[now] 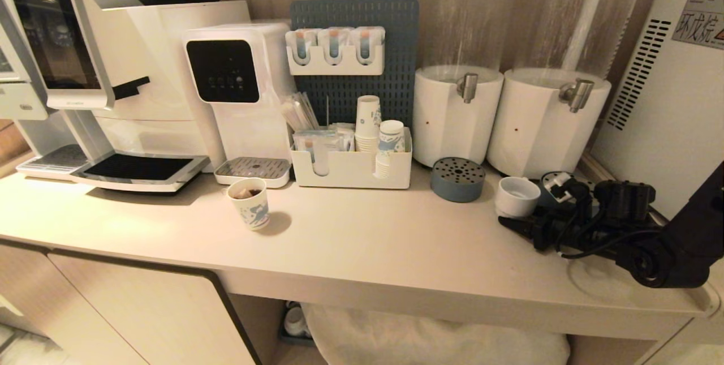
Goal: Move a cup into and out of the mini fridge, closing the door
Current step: Place the ceramic cup on the table
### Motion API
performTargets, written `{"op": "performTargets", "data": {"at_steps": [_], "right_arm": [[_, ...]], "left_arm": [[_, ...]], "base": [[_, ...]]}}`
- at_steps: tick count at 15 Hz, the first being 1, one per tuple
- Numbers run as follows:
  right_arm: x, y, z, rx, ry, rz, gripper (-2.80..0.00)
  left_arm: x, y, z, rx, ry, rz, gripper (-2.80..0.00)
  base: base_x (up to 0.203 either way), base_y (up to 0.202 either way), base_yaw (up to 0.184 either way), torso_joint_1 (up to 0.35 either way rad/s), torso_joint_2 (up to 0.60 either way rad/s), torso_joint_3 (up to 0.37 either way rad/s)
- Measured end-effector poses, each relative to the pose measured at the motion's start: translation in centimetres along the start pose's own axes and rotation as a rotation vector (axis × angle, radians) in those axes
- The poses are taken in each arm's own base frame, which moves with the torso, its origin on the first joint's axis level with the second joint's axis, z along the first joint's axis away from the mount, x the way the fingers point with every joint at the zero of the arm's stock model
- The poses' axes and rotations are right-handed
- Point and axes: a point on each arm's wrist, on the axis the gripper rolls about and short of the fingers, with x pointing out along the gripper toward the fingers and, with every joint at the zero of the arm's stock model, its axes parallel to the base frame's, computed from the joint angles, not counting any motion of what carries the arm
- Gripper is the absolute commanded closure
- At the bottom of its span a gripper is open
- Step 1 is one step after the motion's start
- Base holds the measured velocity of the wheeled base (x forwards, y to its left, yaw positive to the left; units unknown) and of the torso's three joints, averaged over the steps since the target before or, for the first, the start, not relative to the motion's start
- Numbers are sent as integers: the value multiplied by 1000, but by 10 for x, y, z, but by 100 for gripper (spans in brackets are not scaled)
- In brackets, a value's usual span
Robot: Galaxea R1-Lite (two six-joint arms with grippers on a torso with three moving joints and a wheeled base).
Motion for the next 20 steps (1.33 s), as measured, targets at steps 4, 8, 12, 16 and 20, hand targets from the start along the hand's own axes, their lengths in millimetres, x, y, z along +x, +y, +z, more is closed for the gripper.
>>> {"op": "performTargets", "data": {"at_steps": [4, 8, 12, 16, 20], "right_arm": [[-4, 3, 0, 5, 7, 2, -280], [-17, 13, 0, 14, 23, 14, -280], [-35, 26, -2, 9, 41, 23, -280], [-43, 27, -2, 2, 44, 14, -280], [-45, 25, -4, 8, 46, 7, -280]], "left_arm": [[0, 0, 0, 0, 0, 0, 0], [0, 0, 0, 0, 0, 0, 0], [0, 0, 0, -1, 0, 0, 0], [0, 0, 0, -1, 0, 0, 0], [0, 0, 0, -4, 0, 0, 0]], "base": [[0, 0, 0, 0, 0, 0], [0, 0, 0, 0, 0, 0], [0, 0, 0, 0, 0, 0], [0, 0, 0, 0, 0, 0], [0, 0, 0, 0, 0, 0]]}}
